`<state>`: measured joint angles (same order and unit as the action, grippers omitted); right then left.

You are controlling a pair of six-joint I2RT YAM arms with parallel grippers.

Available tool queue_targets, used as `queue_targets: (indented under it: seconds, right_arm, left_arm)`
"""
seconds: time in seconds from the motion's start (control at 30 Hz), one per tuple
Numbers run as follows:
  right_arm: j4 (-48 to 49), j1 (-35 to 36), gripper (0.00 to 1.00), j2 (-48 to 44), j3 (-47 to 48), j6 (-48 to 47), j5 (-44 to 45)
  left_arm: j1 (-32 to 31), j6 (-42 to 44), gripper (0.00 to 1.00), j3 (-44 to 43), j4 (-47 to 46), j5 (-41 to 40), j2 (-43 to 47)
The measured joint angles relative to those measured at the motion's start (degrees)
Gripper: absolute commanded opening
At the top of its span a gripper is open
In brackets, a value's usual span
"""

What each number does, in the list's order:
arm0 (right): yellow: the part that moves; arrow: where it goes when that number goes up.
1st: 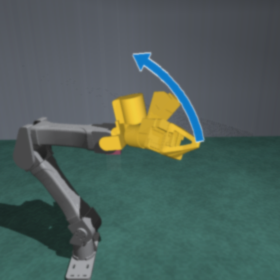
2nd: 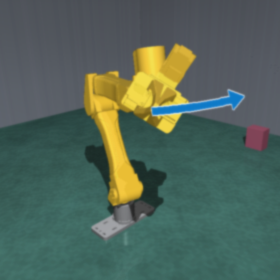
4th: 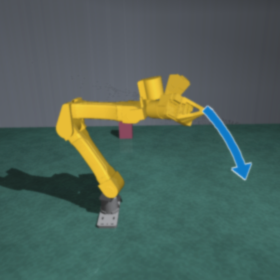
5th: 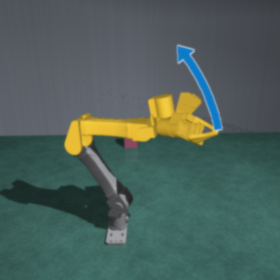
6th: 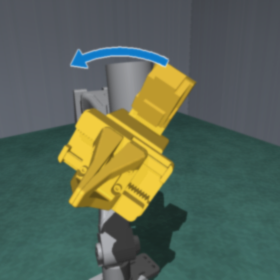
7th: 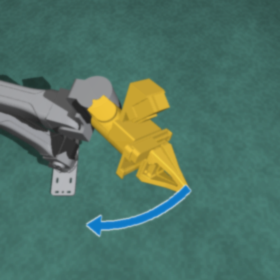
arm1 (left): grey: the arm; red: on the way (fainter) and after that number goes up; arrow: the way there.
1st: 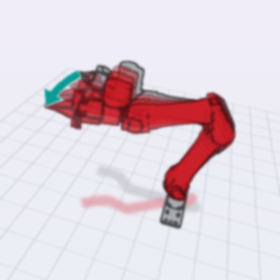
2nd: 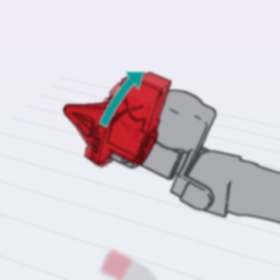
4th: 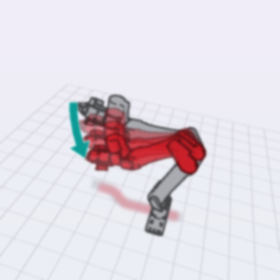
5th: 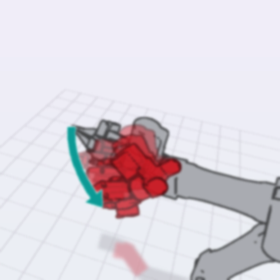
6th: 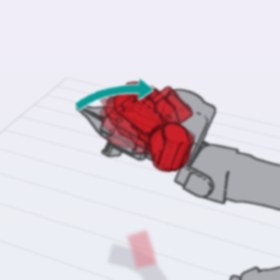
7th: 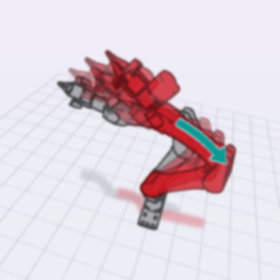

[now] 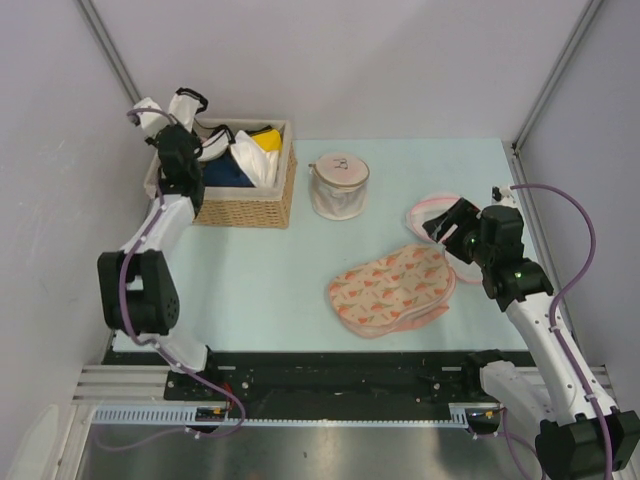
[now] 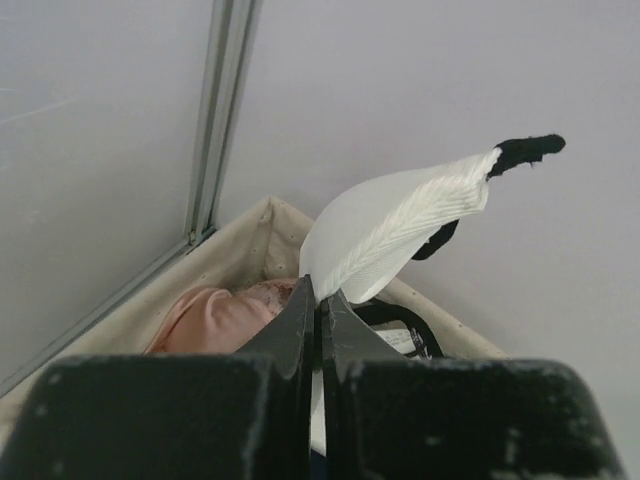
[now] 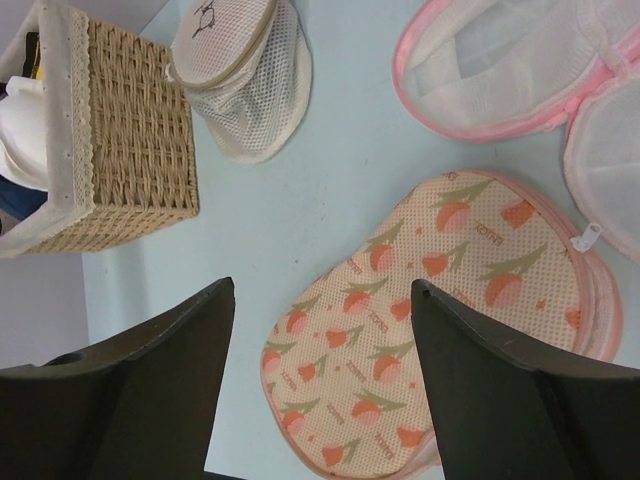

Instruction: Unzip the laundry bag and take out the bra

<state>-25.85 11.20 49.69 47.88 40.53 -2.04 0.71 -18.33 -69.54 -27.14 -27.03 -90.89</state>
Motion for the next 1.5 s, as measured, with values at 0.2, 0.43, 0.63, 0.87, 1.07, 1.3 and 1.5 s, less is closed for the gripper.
queue_targets:
  seconds: [0.2, 0.43, 0.63, 0.87, 1.07, 1.3, 1.5]
  right_arm:
    - [-0.3, 0.0, 0.75, 0.0, 0.0, 0.0, 0.6]
    - [-0.6, -0.3, 0.75, 0.0, -0.1, 0.0, 1.3]
    - [-2.2, -0.7, 0.75, 0.0, -0.2, 0.0, 2.6]
    - [-2.6, -0.7, 0.75, -0.1, -0.2, 0.0, 2.9]
    - [-2.5, -0.7, 0.75, -0.2, -0.5, 0.0, 2.3]
    - [-2.6, -0.5, 0.75, -1.0, -1.3, 0.0, 1.5]
    - [-2.6, -0.3, 0.75, -2.4, -1.9, 0.1, 1.6]
  left_arm:
    - [0.0, 0.1, 0.0, -5.6, 1.2, 0.0, -10.1]
    - [0.0, -1.2, 0.0, -9.0, 5.8, 0.6, -21.4]
    - [0.4, -1.6, 0.0, -10.5, 9.3, 1.2, -23.9]
    - [0.4, -1.2, 0.54, -8.8, 12.6, 3.0, -17.0]
    - [0.0, -1.1, 0.7, -4.3, 14.6, 3.8, -4.5]
    - [0.1, -0.3, 0.84, 0.8, 13.9, 6.6, 8.3]
    - [-2.2, 3.2, 0.9, -14.7, 18.5, 13.3, -2.2]
